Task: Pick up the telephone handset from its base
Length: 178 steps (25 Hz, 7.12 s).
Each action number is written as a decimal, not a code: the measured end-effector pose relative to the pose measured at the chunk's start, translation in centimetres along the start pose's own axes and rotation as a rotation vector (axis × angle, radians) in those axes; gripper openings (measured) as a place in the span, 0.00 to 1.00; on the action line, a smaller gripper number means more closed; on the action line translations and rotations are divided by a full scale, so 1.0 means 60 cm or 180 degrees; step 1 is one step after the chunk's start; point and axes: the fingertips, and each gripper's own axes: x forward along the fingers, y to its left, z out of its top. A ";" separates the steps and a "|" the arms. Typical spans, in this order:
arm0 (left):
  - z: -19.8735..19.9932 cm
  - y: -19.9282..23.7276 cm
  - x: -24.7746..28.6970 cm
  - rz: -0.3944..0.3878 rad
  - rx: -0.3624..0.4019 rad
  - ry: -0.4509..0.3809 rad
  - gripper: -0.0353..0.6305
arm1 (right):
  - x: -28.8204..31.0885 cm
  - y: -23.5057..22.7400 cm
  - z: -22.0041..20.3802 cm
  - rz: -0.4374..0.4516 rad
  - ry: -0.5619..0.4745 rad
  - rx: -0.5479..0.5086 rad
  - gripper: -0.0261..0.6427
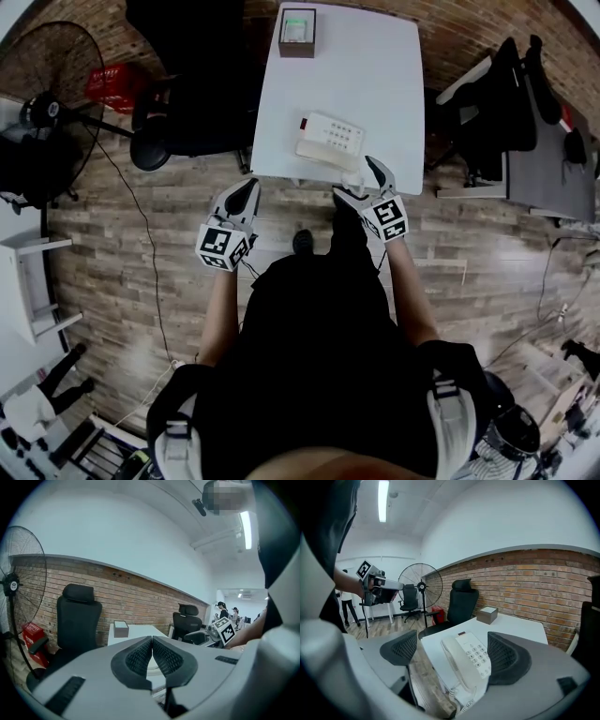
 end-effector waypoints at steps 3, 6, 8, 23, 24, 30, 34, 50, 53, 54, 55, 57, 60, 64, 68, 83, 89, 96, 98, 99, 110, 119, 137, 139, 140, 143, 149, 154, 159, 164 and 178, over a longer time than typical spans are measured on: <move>0.006 0.003 0.019 0.0027 -0.0027 0.0003 0.08 | 0.014 -0.012 -0.003 0.0070 0.0059 0.0000 0.73; 0.013 0.009 0.034 0.0073 -0.0044 0.0009 0.08 | 0.030 -0.021 -0.010 0.0148 0.0134 -0.0004 0.73; 0.012 0.015 0.040 0.0117 -0.0062 0.0028 0.08 | 0.041 -0.025 -0.021 0.0209 0.0202 -0.0055 0.73; -0.003 0.046 0.034 0.0545 -0.0238 0.0092 0.08 | 0.105 -0.021 -0.047 0.0733 0.0538 -0.0353 0.73; -0.003 0.047 0.034 0.0579 -0.0250 0.0097 0.08 | 0.108 -0.023 -0.047 0.0761 0.0542 -0.0375 0.73; -0.008 0.046 0.034 0.0706 -0.0293 0.0099 0.08 | 0.124 -0.030 -0.055 0.0888 0.0593 -0.0419 0.72; -0.008 0.049 0.031 0.0799 -0.0329 0.0093 0.08 | 0.135 -0.031 -0.061 0.0978 0.0636 -0.0459 0.72; -0.012 0.045 0.028 0.1129 -0.0437 0.0090 0.08 | 0.170 -0.036 -0.089 0.1323 0.0773 -0.0572 0.72; -0.016 0.048 0.022 0.1203 -0.0459 0.0134 0.08 | 0.181 -0.035 -0.095 0.1352 0.0804 -0.0599 0.71; -0.017 0.048 0.020 0.1222 -0.0468 0.0148 0.08 | 0.184 -0.035 -0.098 0.1360 0.0824 -0.0611 0.71; -0.018 0.048 0.019 0.1236 -0.0475 0.0153 0.08 | 0.187 -0.034 -0.102 0.1371 0.0848 -0.0623 0.71; -0.020 0.049 0.015 0.1260 -0.0472 0.0150 0.08 | 0.193 -0.033 -0.111 0.1396 0.0903 -0.0645 0.71; -0.020 0.048 0.012 0.1301 -0.0474 0.0146 0.08 | 0.200 -0.034 -0.125 0.1404 0.0980 -0.0683 0.70; -0.022 0.048 0.005 0.1361 -0.0495 0.0141 0.08 | 0.211 -0.039 -0.137 0.1379 0.1042 -0.0662 0.69; -0.024 0.051 -0.008 0.1415 -0.0503 0.0153 0.08 | 0.223 -0.034 -0.147 0.1383 0.1108 -0.0693 0.68; -0.033 0.049 -0.027 0.1506 -0.0530 0.0185 0.08 | 0.234 -0.032 -0.161 0.1352 0.1214 -0.0795 0.57; -0.035 0.045 -0.037 0.1526 -0.0563 0.0168 0.08 | 0.230 -0.028 -0.166 0.1368 0.1249 -0.0824 0.50; -0.036 0.044 -0.039 0.1521 -0.0518 0.0173 0.09 | 0.234 -0.028 -0.170 0.1362 0.1279 -0.0914 0.45; -0.035 0.045 -0.041 0.1535 -0.0535 0.0171 0.08 | 0.234 -0.028 -0.170 0.1353 0.1283 -0.0927 0.43; -0.035 0.045 -0.042 0.1538 -0.0536 0.0170 0.08 | 0.235 -0.027 -0.170 0.1350 0.1281 -0.0930 0.42; -0.033 0.049 -0.044 0.1544 -0.0535 0.0147 0.09 | 0.238 -0.029 -0.170 0.1346 0.1305 -0.0842 0.35; -0.031 0.053 -0.043 0.1531 -0.0535 0.0118 0.08 | 0.238 -0.028 -0.170 0.1323 0.1325 -0.0878 0.35; -0.011 0.065 -0.037 0.1334 -0.0443 0.0029 0.08 | 0.219 -0.025 -0.133 0.1152 0.1147 -0.0790 0.35; -0.008 0.065 -0.034 0.1291 -0.0432 0.0018 0.08 | 0.215 -0.027 -0.129 0.1109 0.1129 -0.0780 0.35; -0.008 0.065 -0.032 0.1267 -0.0421 0.0018 0.08 | 0.213 -0.028 -0.128 0.1087 0.1122 -0.0772 0.35; -0.008 0.066 -0.028 0.1197 -0.0395 0.0030 0.08 | 0.206 -0.031 -0.123 0.1017 0.1107 -0.0743 0.35; 0.001 0.073 -0.022 0.1074 -0.0359 -0.0005 0.08 | 0.191 -0.040 -0.118 0.0856 0.1099 -0.0698 0.35; -0.002 0.074 -0.021 0.0970 -0.0335 0.0009 0.08 | 0.176 -0.041 -0.113 0.0732 0.1055 -0.0589 0.35; 0.003 0.068 -0.014 0.0834 -0.0278 0.0022 0.08 | 0.162 -0.045 -0.099 0.0597 0.0976 -0.0458 0.35; 0.006 0.065 -0.005 0.0716 -0.0239 0.0037 0.08 | 0.147 -0.049 -0.093 0.0508 0.0919 -0.0369 0.35; 0.008 0.043 0.013 0.0355 -0.0084 0.0068 0.08 | 0.096 -0.061 -0.083 0.0188 0.0740 -0.0169 0.35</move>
